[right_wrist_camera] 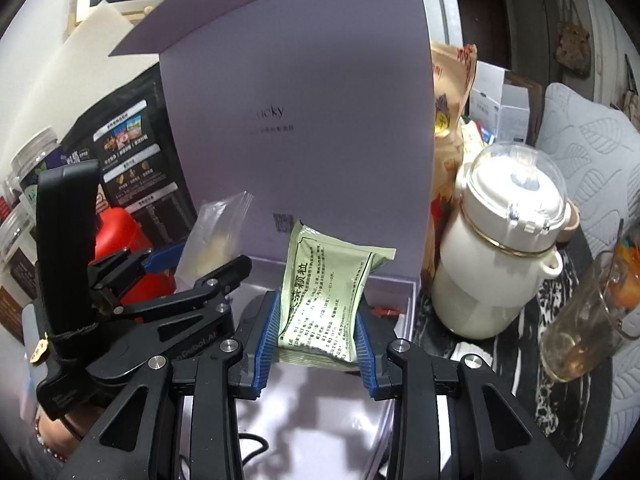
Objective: Organize soft objects
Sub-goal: 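Lower the zip bag and sachet into the box and open both tools, then withdraw both tools up and away from the gift box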
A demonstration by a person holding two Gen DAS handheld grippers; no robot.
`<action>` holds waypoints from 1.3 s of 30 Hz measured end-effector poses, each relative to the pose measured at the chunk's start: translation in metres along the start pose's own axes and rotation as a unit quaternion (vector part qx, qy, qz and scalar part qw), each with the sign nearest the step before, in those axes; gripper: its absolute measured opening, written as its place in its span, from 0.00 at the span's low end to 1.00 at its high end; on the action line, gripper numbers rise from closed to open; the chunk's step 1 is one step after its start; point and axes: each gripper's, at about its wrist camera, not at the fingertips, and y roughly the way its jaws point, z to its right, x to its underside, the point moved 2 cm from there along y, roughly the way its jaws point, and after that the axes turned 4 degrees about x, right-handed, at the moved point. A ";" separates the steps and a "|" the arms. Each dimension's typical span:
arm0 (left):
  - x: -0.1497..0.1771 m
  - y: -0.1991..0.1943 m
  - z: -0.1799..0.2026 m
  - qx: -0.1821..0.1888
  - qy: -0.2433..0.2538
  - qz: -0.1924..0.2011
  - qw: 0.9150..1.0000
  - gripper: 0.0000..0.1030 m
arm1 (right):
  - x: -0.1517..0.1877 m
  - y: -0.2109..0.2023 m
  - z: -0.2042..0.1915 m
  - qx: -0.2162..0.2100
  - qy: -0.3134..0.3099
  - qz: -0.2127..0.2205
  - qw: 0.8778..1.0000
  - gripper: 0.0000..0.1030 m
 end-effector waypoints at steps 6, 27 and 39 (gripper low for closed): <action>0.000 0.014 0.005 0.011 0.001 -0.025 1.000 0.54 | 0.003 0.014 -0.001 0.015 -0.014 -0.023 1.000 0.36; -0.003 -0.014 0.007 -0.017 -0.003 0.009 1.000 0.80 | 0.008 0.004 0.006 0.052 0.012 -0.032 0.998 0.57; -0.006 -0.070 0.019 -0.010 0.009 0.037 0.999 0.80 | 0.006 -0.040 0.007 0.068 0.015 -0.005 0.998 0.57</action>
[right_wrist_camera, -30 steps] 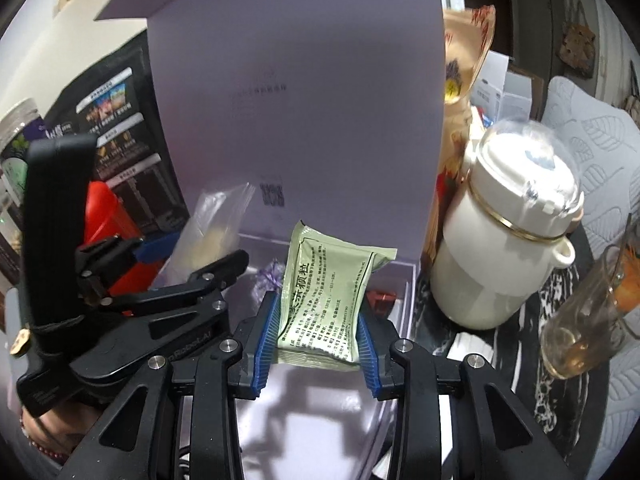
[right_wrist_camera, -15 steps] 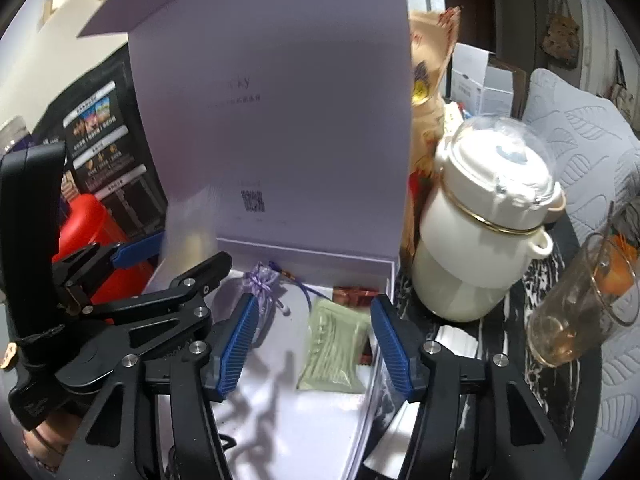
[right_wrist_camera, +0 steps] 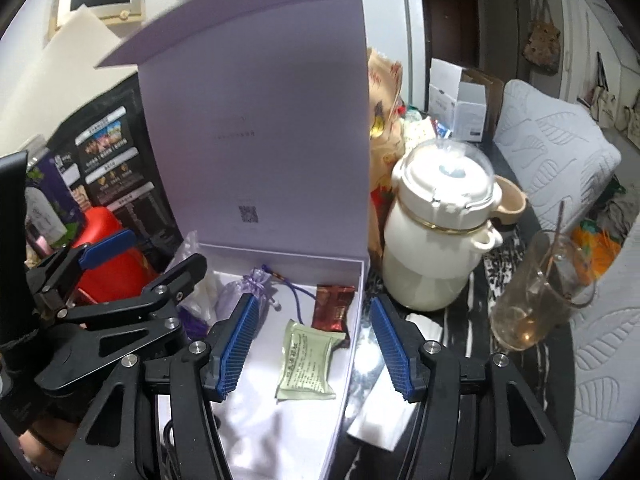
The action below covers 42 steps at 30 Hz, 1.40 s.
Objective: Organize soft objects
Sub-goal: 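Withdraw both tools up and away from the gift box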
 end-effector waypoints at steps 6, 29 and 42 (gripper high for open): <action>-0.008 -0.040 0.001 -0.004 -0.004 0.021 1.000 0.80 | -0.004 -0.037 -0.003 -0.003 -0.004 0.026 1.000 0.57; 0.010 -0.180 0.012 0.010 0.011 0.083 0.996 0.80 | 0.029 -0.184 -0.027 0.007 -0.019 0.131 0.991 0.72; 0.038 -0.253 0.014 0.002 0.017 0.116 0.993 1.00 | 0.062 -0.262 -0.048 0.017 -0.030 0.183 0.982 0.86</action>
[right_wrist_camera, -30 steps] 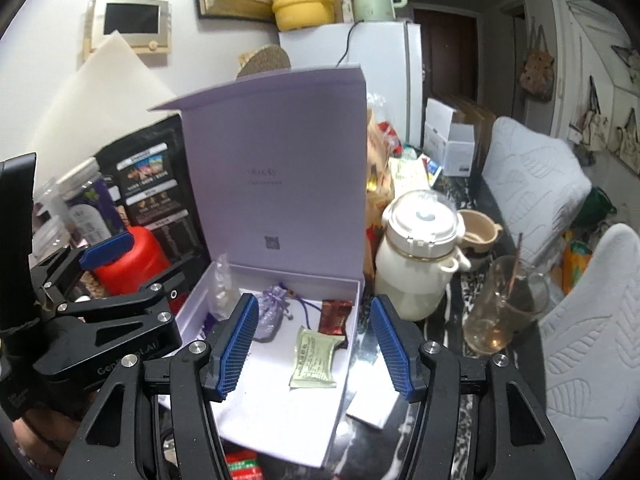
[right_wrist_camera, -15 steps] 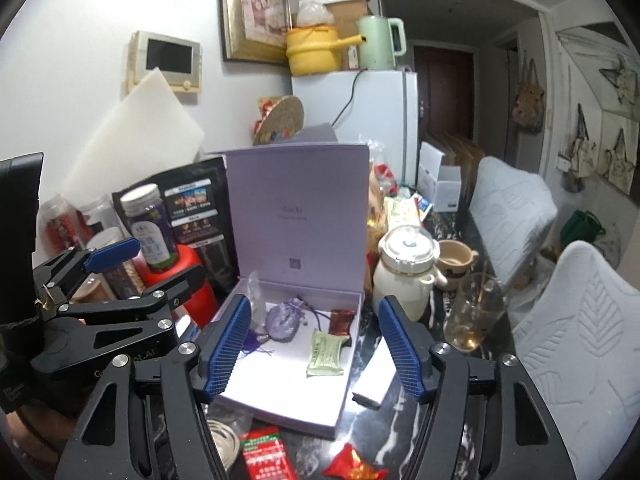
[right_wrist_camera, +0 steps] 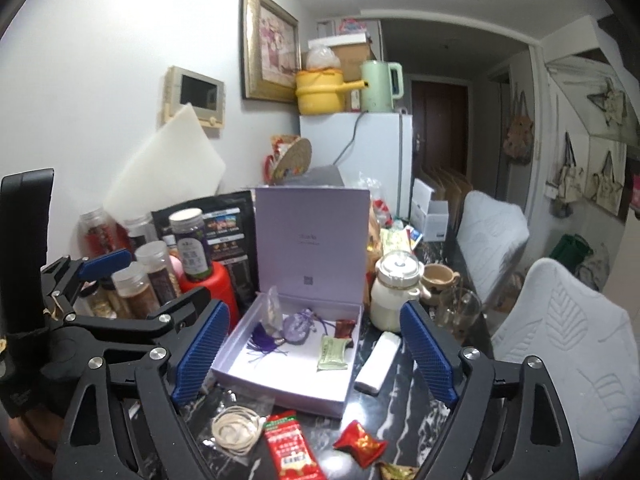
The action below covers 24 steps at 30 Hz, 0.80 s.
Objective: Organize soft objects
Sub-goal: 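Withdraw both tools up and away from the gift box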
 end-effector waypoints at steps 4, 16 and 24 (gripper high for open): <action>0.008 -0.016 0.001 0.003 0.004 0.003 1.000 1.00 | 0.006 -0.020 -0.005 0.002 -0.003 0.010 1.000 0.86; 0.040 -0.048 0.007 0.020 0.002 -0.017 1.000 1.00 | 0.040 -0.060 -0.015 0.001 -0.004 0.017 1.000 0.87; 0.068 -0.060 0.010 0.026 0.002 -0.027 0.999 1.00 | 0.078 -0.075 -0.014 0.007 0.017 0.004 1.000 0.87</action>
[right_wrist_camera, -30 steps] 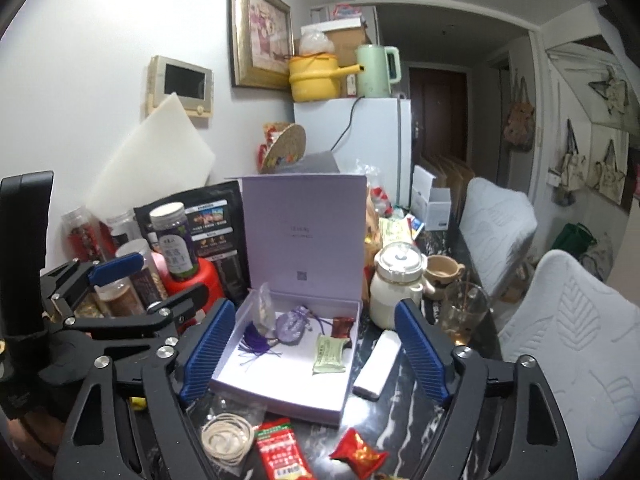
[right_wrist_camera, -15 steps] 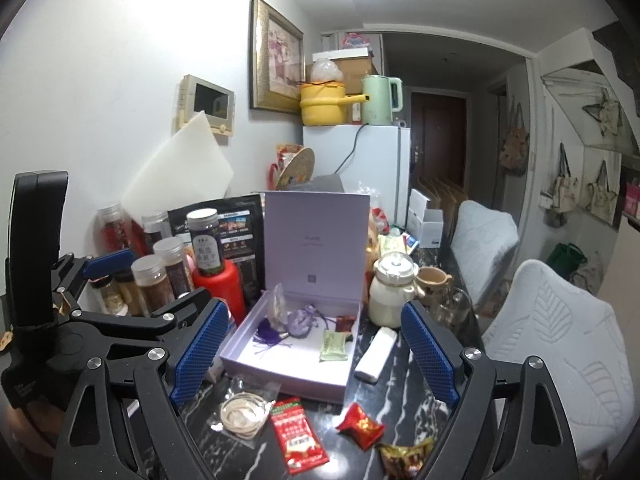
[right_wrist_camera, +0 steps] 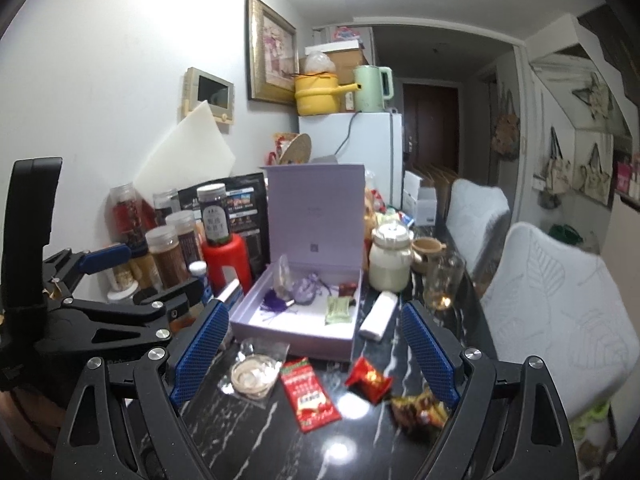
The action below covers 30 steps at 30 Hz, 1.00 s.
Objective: Organize soft objects
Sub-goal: 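Withdraw both tools up and away from the gift box, then grasp the bag of white cord with the left tool while the right tool grasps the red snack packet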
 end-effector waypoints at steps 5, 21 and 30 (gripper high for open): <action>0.020 0.007 0.001 0.014 -0.009 -0.027 1.000 1.00 | 0.025 -0.003 0.004 -0.001 0.015 -0.018 1.000 0.87; 0.070 0.053 0.001 0.048 -0.038 -0.094 0.994 1.00 | 0.085 0.028 0.019 -0.015 0.038 -0.079 0.996 0.87; 0.090 0.091 0.000 0.061 -0.028 -0.138 0.988 1.00 | 0.108 0.058 0.027 -0.022 0.043 -0.116 0.992 0.87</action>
